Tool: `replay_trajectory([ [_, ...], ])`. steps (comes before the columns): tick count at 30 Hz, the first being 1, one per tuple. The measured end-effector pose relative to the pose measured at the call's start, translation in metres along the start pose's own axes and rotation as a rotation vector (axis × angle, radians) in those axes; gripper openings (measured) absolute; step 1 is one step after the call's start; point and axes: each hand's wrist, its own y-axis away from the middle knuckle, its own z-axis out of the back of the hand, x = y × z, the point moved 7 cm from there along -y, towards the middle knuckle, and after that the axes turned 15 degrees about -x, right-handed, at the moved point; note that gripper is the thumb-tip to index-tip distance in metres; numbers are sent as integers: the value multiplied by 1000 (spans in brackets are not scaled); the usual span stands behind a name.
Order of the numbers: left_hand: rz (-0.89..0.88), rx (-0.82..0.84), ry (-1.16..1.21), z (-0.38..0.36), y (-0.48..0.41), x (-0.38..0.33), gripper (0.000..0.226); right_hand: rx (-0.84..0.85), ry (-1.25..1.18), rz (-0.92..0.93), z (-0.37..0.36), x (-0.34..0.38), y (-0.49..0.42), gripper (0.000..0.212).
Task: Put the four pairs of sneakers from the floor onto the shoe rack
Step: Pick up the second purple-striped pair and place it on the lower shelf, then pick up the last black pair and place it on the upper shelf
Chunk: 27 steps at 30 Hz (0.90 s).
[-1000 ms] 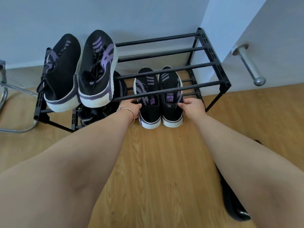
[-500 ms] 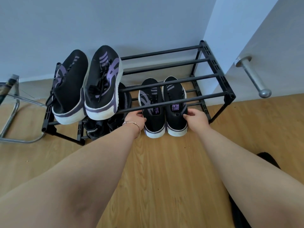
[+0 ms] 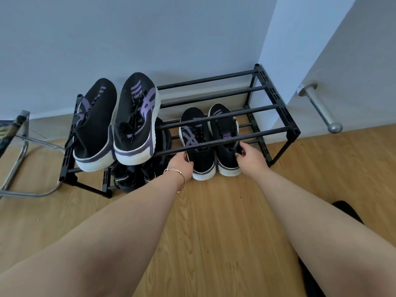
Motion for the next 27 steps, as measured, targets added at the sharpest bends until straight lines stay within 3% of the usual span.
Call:
replay_trajectory([
  [6,-250,-78,-321,4,37,-24,58,-31,137,209,12,-1,28,51],
  [12,-394,-163,-460,-12,76,-46,66,-84,293,380,43,-15,59,52],
  [19,-531,-22,-530,-66,138,-61,67,-134,387,249,100,-79,95,59],
  [27,-539,184,-517,-144,216,-68,72,-225,506,10,179,-176,155,60],
])
